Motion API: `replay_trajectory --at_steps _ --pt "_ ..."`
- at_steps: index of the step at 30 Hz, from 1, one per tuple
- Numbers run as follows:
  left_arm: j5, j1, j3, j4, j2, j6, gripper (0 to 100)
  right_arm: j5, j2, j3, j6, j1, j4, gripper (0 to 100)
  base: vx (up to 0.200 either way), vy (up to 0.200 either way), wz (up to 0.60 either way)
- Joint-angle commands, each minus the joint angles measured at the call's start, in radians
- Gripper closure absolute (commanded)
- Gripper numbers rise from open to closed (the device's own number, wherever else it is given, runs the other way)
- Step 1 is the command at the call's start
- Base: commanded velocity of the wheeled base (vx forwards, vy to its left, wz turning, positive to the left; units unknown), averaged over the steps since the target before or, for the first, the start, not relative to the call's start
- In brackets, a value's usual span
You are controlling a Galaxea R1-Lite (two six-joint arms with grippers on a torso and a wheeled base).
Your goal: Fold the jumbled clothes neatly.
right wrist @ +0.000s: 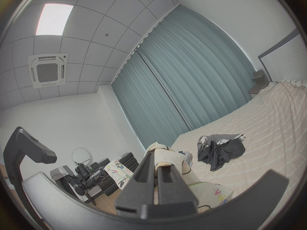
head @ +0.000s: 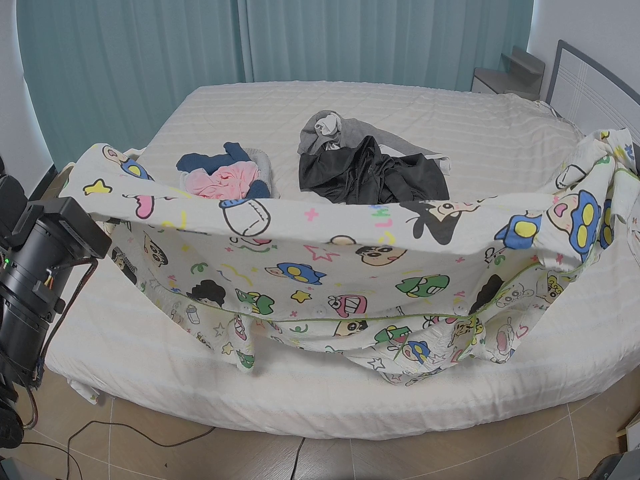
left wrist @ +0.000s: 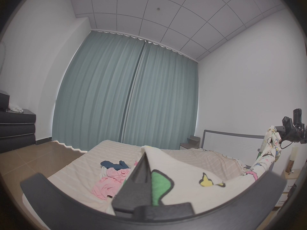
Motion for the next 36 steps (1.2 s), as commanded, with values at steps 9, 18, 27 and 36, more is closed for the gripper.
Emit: replay_trajectory --at_steps 9,18,27,36 --pt "0.0 0.0 0.0 0.0 0.003 0.002 100 0.0 0.003 0.003 0.0 0.001 -0.002 100 0.0 -0.2 0.0" --pt "-0.001 0.0 0.0 0.0 0.003 0.002 100 0.0 0.003 0.003 0.001 0.001 -0.002 100 0.0 -0.2 0.0" --pt "-0.001 0.0 -0.001 0.002 0.004 0.003 100 0.0 0.003 0.003 0.001 0.001 -0.002 100 0.0 -0.2 0.0" --pt "-0.001 0.0 -0.001 0.002 0.004 0.003 100 0.0 0.004 0.003 0.001 0.001 -0.002 100 0.0 -0.2 0.0"
